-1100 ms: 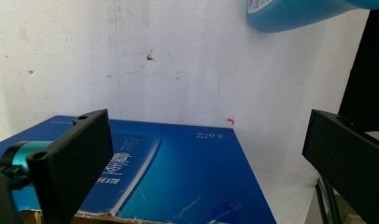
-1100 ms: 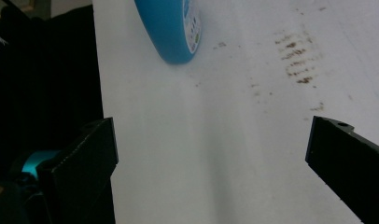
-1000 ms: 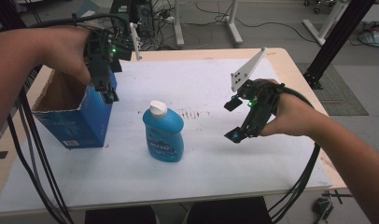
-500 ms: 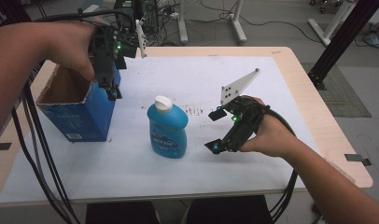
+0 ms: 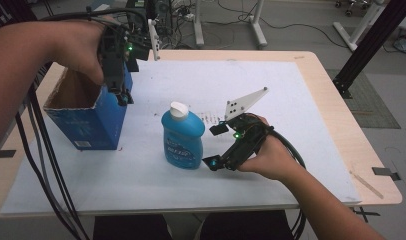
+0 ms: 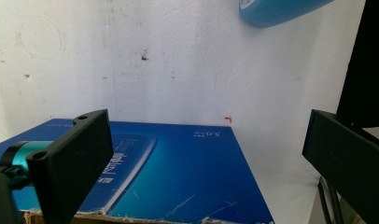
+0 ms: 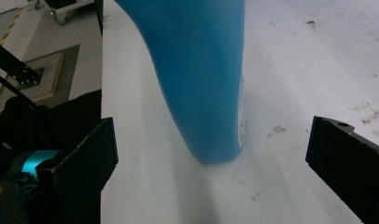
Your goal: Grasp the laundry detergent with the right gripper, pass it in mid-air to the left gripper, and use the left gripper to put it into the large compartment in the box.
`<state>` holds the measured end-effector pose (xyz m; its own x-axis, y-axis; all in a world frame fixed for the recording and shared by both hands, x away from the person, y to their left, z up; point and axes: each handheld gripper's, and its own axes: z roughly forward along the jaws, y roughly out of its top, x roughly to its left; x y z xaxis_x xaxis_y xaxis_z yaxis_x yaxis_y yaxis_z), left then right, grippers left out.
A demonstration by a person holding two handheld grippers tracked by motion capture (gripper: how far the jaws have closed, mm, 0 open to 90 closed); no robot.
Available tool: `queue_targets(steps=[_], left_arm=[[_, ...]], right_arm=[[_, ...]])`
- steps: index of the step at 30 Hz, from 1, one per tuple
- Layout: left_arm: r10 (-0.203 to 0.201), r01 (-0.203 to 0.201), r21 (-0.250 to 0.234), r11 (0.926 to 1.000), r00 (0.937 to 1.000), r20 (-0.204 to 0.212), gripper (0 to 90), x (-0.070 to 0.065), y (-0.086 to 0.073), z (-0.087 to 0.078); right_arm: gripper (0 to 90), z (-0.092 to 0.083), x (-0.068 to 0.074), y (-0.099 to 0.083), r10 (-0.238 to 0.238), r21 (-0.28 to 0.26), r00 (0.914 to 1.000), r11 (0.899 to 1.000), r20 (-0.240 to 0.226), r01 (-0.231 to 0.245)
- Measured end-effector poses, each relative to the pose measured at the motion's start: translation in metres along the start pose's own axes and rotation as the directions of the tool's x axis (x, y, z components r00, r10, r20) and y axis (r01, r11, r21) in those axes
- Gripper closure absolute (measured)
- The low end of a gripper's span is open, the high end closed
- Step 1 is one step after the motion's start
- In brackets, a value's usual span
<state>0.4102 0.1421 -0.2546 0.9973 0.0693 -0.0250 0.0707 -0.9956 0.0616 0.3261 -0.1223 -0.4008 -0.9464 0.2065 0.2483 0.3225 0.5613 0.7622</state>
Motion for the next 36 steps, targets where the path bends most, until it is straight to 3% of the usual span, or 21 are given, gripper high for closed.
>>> queue_targets(steps=[11,20,26,30,33,36], left_arm=[[0.007,-0.007,-0.007,1.0,1.0,-0.007,1.7,-0.004,0.001,-0.002],[0.001,-0.001,-0.007,1.0,1.0,-0.007,1.7,-0.005,-0.001,-0.002],[0.003,-0.003,-0.009,1.0,1.0,-0.006,1.6,-0.006,-0.003,-0.002],[0.0,0.0,-0.009,1.0,1.0,-0.006,1.6,-0.005,-0.006,-0.001],[-0.001,0.0,-0.008,1.0,1.0,-0.004,1.6,-0.005,-0.008,-0.001],[-0.001,0.001,-0.01,1.0,1.0,-0.003,1.7,-0.005,-0.009,0.0]], right_arm=[[1.5,0.037,0.004,0.003,-0.025,-0.072,0.9997,0.997,-0.002,0.025],[1.5,0.048,0.006,0.002,-0.029,-0.118,0.9992,0.992,0.029,0.032],[1.8,0.053,0.007,-0.001,-0.036,-0.176,0.9978,0.983,0.055,0.045],[6.1,0.055,0.006,-0.003,-0.038,-0.206,0.997,0.977,0.068,0.052],[14.1,0.056,0.007,-0.005,-0.044,-0.23,0.9962,0.971,0.075,0.06],[16.2,0.057,0.007,-0.005,-0.04,-0.234,0.9954,0.971,0.087,0.059]])
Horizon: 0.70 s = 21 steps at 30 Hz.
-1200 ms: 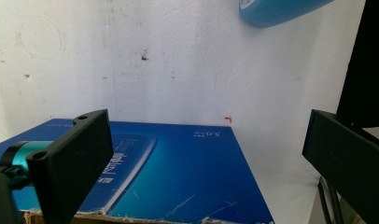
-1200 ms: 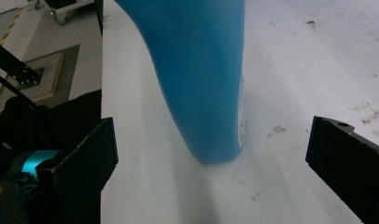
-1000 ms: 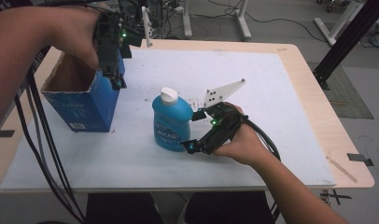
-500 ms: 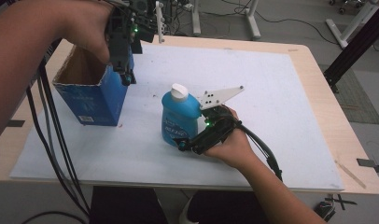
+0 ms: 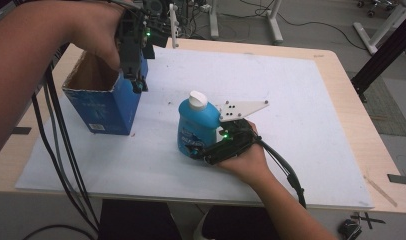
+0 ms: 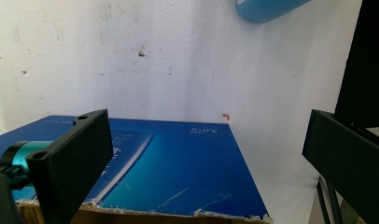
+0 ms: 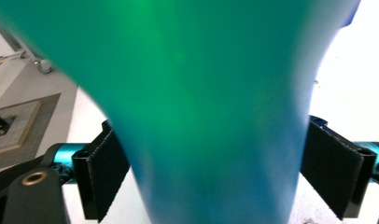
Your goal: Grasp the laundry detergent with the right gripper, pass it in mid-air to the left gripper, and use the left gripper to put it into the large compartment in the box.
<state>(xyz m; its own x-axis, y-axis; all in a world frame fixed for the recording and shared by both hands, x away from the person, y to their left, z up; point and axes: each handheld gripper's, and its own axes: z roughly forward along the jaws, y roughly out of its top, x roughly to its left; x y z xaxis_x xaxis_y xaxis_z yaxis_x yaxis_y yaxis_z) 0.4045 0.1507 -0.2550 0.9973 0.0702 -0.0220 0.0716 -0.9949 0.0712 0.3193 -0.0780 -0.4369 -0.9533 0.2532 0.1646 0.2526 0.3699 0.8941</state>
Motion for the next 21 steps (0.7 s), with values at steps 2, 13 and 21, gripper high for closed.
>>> queue_targets(steps=[2,13,21], left_arm=[[0.0,0.0,0.0,1.0,1.0,-0.001,1.7,0.0009,-0.0015,0.001],[-0.004,0.004,0.003,1.0,1.0,0.004,1.6,0.0027,-0.0019,0.0029],[-0.006,0.006,0.002,1.0,1.0,0.004,1.7,0.0025,-0.0025,0.0033]], right_arm=[[18.1,-0.0009,-0.0011,-0.0001,0.005,-0.014,1.0,1.0,0.007,-0.005],[24.8,-0.0009,-0.0014,-0.0003,-0.007,-0.026,0.9999,1.0,0.015,0.007],[28.1,-0.0019,-0.0008,0.0003,-0.015,-0.041,0.9998,0.999,0.015,0.016]])
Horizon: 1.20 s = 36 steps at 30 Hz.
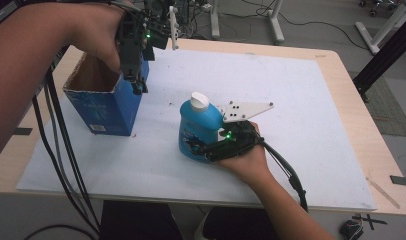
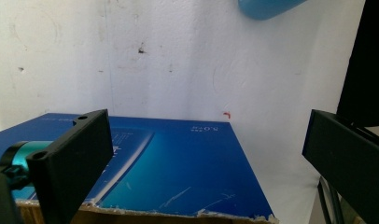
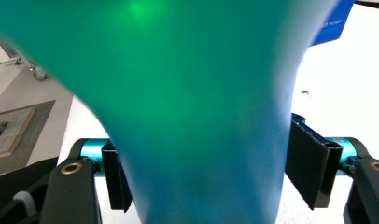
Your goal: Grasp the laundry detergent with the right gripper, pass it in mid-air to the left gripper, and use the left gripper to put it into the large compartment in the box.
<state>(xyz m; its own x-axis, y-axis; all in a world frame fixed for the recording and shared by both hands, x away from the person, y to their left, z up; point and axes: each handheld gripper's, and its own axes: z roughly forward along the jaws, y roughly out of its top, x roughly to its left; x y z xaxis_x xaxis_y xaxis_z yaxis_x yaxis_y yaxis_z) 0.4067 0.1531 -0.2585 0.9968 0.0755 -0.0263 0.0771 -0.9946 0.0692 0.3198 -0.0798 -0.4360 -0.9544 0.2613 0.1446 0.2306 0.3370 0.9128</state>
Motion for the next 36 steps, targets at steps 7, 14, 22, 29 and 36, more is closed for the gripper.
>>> queue_targets(steps=[7,14,22,29,36], left_arm=[[-0.004,0.004,0.002,1.0,1.0,-0.001,1.7,-0.0002,-0.0012,0.0009],[0.001,-0.001,0.007,1.0,1.0,0.002,1.6,0.0,-0.0021,0.0011],[0.0,0.0,0.009,1.0,1.0,0.002,1.7,0.0002,-0.0025,0.0016],[0.003,-0.003,0.01,0.9999,1.0,0.003,1.7,-0.0004,-0.0004,0.0031],[0.01,-0.01,0.013,0.9999,0.9999,0.007,1.7,-0.0046,0.0017,0.0018]], right_arm=[[32.1,0.0006,0.0005,-0.0005,-0.01,-0.008,1.0,1.0,0.0,0.01],[35.9,0.0018,0.0013,-0.0013,-0.019,-0.017,0.9998,1.0,-0.006,0.019],[42.8,0.0018,0.0037,-0.0019,-0.043,-0.029,0.9991,0.999,0.004,0.043],[45.6,0.0009,0.0077,-0.0017,-0.092,-0.029,0.9952,0.995,0.032,0.093],[45.9,0.0001,0.009,-0.0011,-0.102,-0.031,0.9942,0.994,0.034,0.103]])
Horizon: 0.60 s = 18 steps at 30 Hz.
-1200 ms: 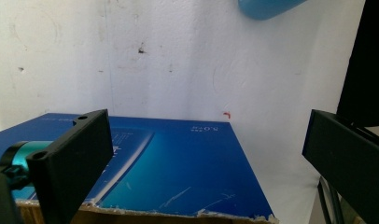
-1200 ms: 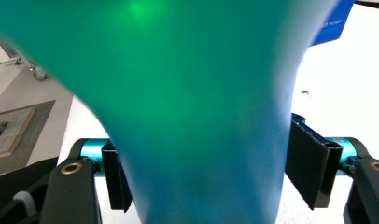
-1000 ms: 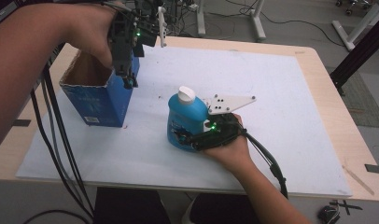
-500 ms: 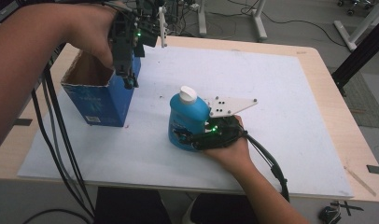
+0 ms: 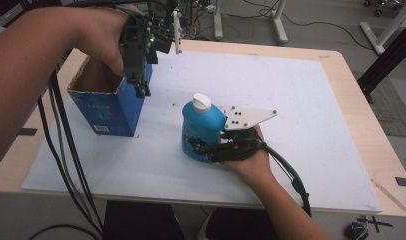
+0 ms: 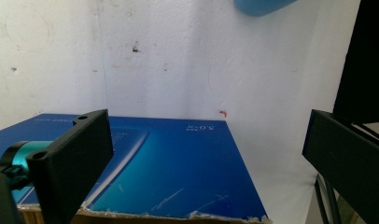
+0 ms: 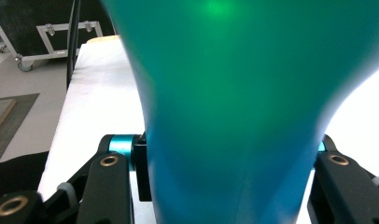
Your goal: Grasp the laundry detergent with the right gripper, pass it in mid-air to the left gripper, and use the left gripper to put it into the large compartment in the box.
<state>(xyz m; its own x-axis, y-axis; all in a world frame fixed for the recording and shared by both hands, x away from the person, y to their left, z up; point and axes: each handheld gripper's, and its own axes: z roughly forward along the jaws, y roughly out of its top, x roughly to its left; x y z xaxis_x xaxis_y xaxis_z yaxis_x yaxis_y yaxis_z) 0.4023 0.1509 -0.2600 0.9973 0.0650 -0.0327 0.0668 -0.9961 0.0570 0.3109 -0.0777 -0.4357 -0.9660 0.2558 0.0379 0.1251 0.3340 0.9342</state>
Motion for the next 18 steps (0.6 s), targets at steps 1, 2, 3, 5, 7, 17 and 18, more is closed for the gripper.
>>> queue_targets(steps=[1,2,3,5,7,17,18], left_arm=[[-0.001,0.001,-0.003,1.0,1.0,0.002,1.7,-0.001,0.0,0.0],[0.001,-0.001,0.001,1.0,1.0,0.001,1.7,-0.001,0.0,-0.001],[0.0,0.0,-0.003,1.0,1.0,0.0,1.6,-0.003,0.001,0.0],[0.01,-0.01,-0.004,0.9999,0.9999,0.008,1.7,-0.006,0.004,0.0],[0.021,-0.021,0.002,0.9998,0.9997,0.011,1.7,-0.008,0.007,0.001],[0.047,-0.047,-0.003,0.9989,0.9988,0.014,1.6,-0.019,0.017,-0.005],[0.046,-0.046,-0.004,0.9989,0.9989,0.013,1.6,-0.02,0.018,-0.005]], right_arm=[[45.9,-0.001,0.0,0.001,-0.004,-0.001,1.0,1.0,-0.001,0.004],[46.0,-0.002,-0.001,0.001,-0.003,-0.003,1.0,1.0,-0.006,0.003],[46.0,-0.003,-0.001,0.002,0.002,-0.006,0.9999,1.0,-0.01,-0.002],[46.0,-0.006,-0.002,0.004,0.002,-0.012,0.9999,1.0,-0.011,-0.002],[46.0,-0.009,-0.004,0.006,0.011,-0.018,0.9998,1.0,-0.015,-0.011],[46.2,-0.027,-0.009,0.022,-0.023,-0.006,0.9977,1.0,-0.063,0.022],[46.2,-0.027,-0.009,0.022,-0.023,-0.006,0.9977,1.0,-0.063,0.022]])
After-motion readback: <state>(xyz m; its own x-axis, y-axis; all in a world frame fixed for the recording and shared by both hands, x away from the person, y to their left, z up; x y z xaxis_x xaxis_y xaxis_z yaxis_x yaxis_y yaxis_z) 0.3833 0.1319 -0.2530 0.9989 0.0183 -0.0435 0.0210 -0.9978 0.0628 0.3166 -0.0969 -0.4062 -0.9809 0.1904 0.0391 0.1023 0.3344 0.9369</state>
